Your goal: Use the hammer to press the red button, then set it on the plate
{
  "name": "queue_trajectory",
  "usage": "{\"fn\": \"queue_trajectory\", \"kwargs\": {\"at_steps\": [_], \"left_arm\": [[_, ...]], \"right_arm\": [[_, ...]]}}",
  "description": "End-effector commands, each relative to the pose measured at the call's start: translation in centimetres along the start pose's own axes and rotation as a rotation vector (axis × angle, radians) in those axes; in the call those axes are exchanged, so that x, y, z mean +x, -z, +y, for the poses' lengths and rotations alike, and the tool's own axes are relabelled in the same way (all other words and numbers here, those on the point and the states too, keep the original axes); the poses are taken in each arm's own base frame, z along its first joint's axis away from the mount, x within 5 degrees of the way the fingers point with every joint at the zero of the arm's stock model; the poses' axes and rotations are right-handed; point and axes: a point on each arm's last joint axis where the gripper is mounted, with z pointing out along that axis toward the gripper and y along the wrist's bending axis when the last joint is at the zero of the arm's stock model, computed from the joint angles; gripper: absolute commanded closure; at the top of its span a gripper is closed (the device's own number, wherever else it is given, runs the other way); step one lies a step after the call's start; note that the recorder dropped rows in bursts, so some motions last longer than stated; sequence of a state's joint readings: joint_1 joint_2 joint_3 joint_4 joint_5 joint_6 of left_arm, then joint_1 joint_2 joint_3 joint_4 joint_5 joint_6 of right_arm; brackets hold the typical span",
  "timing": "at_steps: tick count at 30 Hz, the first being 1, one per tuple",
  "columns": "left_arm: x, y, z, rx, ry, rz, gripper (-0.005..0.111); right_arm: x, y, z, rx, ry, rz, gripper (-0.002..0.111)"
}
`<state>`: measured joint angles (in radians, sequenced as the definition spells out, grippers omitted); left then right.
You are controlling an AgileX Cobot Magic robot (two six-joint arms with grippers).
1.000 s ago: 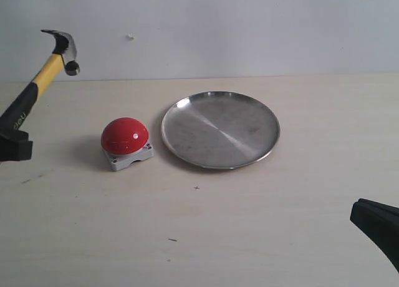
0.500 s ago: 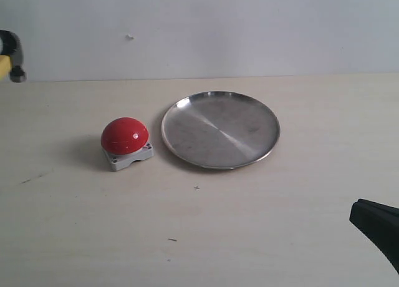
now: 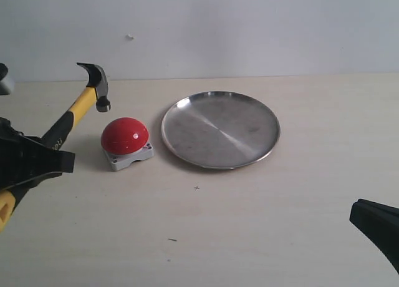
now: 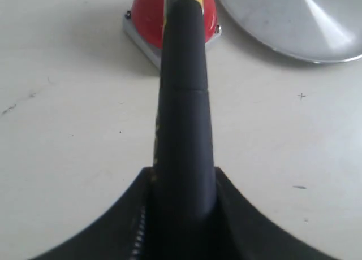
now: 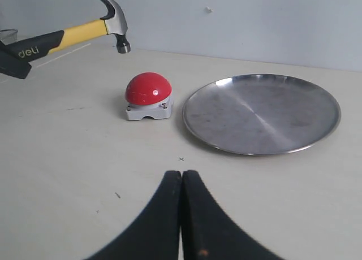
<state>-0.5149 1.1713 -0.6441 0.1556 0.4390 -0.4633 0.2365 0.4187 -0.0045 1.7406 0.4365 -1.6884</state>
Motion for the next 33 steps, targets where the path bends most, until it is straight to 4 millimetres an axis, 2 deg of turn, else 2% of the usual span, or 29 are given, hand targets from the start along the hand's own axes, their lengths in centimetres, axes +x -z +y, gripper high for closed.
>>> {"fn": "queue_trajectory", "kwargs": {"at_steps": [1,7,20,23,31,33], "left_arm": [[-1.0,-1.8,-0.7,0.042,-0.018,-0.066,0.107],[-1.5,-2.0,-1.0,0.071,-0.03,-0.122,0.107],[-1.5,-2.9,-1.2,0.072,-0.058,-0.116,0.107],[-2.3,-2.1,-1.4,0.083,-0.072,-0.157,0.107],[-5.1,2.5,-1.9,0.118,-0.08,-0.313,0.107],[-5.2,2.8,-1.9,0.119,-0.08,-0.32,0.107]], "right_arm": [[0.1,0.1,0.0,0.002,0.0,-0.004,0.108],[0.1,0.1,0.0,0.002,0.0,-0.004,0.108],[0.1,0.1,0.0,0.002,0.0,-0.004,0.108],[0.1,0.1,0.0,0.002,0.0,-0.004,0.108],[0.1,0.1,0.0,0.002,0.0,-0.004,0.108],[0.1,0.1,0.0,0.002,0.0,-0.004,0.108]]}}
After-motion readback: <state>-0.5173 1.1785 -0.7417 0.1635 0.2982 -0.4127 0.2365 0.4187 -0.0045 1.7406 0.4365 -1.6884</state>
